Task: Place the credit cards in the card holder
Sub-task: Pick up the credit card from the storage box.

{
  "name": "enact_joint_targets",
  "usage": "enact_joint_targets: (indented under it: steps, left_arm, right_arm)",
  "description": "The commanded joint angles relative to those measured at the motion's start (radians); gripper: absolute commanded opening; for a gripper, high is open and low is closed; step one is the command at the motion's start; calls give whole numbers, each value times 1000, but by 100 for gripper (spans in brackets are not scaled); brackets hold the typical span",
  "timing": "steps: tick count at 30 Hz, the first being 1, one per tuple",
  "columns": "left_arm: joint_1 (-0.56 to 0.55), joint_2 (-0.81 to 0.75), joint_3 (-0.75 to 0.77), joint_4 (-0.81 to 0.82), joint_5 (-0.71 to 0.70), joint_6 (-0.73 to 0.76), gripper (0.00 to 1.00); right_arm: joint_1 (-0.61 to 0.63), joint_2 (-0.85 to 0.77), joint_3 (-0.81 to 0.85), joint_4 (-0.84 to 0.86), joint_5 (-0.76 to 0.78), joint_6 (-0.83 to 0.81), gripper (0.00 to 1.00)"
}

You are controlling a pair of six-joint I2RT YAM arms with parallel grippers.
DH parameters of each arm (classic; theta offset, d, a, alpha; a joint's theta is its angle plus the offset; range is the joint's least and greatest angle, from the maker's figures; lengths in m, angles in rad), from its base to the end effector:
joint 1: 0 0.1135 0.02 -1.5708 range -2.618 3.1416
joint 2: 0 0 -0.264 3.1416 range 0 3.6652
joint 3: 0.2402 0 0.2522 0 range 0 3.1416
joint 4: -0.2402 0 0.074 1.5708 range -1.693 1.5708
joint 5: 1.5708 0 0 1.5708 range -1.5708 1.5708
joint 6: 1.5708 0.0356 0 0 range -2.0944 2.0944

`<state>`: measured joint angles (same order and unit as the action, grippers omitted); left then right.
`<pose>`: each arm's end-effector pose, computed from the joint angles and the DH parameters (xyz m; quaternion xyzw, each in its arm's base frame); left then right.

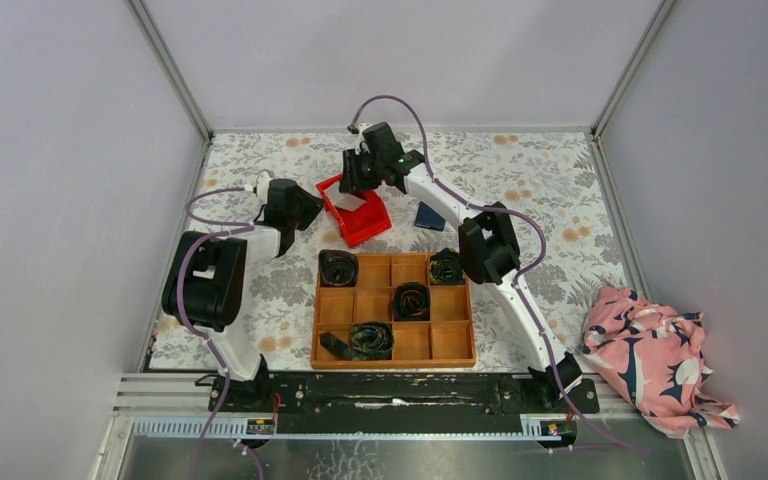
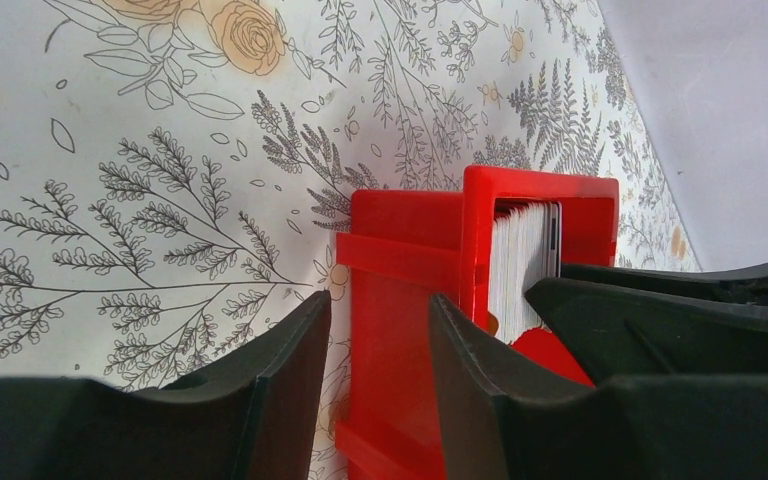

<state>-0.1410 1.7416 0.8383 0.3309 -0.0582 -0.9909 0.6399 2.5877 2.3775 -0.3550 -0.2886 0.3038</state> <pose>0.3525 -0.0479 0.1591 -0.3745 0.7938 -0.2350 0.4176 0.4656 0.3592 0.2020 -0.2134 0.8433 0.3290 0.3675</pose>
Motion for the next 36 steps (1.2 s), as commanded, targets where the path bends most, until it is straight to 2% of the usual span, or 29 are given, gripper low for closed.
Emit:
enact_joint_targets:
  steps: [1, 10, 27, 36]
  left_arm:
    - [-4, 17, 24, 45, 14, 26, 47]
    - [-8, 10, 25, 42, 21, 27, 47]
    - [-12, 2, 32, 27, 19, 29, 46]
    - [-13, -6, 33, 23, 18, 33, 47]
  right_arm:
    - [-1, -4, 16, 33, -71, 46, 42]
    - [0, -70, -27, 72, -96, 59, 34]
    - [4, -133, -66, 96, -92, 55, 31]
    - [3, -138, -67, 74, -56, 33, 26]
